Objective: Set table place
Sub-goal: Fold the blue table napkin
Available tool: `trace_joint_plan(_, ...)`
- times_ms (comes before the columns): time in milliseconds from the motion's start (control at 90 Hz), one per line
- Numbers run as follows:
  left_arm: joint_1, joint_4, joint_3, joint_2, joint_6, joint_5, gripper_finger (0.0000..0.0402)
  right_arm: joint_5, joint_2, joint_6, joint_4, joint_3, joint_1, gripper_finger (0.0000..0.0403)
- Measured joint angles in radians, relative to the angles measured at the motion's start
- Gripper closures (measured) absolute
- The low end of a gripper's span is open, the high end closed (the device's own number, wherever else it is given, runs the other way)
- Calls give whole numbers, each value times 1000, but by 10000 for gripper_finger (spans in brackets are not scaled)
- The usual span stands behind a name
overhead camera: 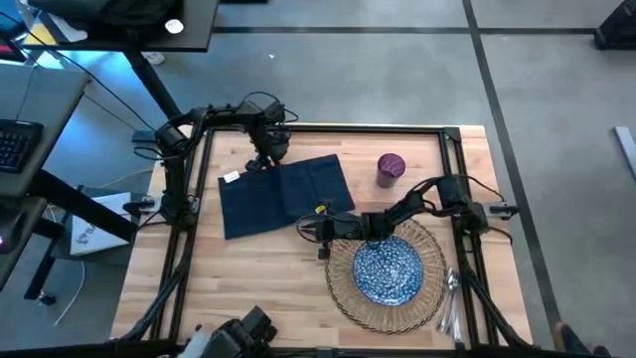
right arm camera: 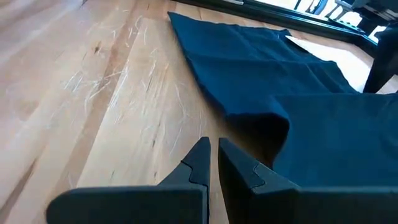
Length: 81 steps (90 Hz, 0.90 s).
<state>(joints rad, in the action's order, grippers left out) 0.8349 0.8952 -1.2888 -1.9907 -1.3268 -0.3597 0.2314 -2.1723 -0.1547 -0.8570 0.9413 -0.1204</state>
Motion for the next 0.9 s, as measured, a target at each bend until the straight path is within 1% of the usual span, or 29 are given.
trace_joint_plan(167,-7,0,0,0,16,-30,289,0,0,5,0,0,0,403)
trace_joint_plan(278,-11,1,0,0,33,-81,289,0,0,16,0,0,0,403)
trace_joint_plan(533,-24,51,0,-23,38,-77,289,0,0,16,3,0,0,403)
trace_joint_plan(644,-40,55,0,-23,94,-89,289,0,0,15,3,0,0,403)
trace_joint_plan(722,-50,58,0,-23,119,-131,289,2,0,3,3,0,-1,403)
trace_joint_plan(800,-62,59,0,-23,120,-159,289,32,0,-20,4,0,-9,403)
trace_joint_plan(900,-73,58,0,-23,120,-139,289,112,0,-78,21,0,-29,403)
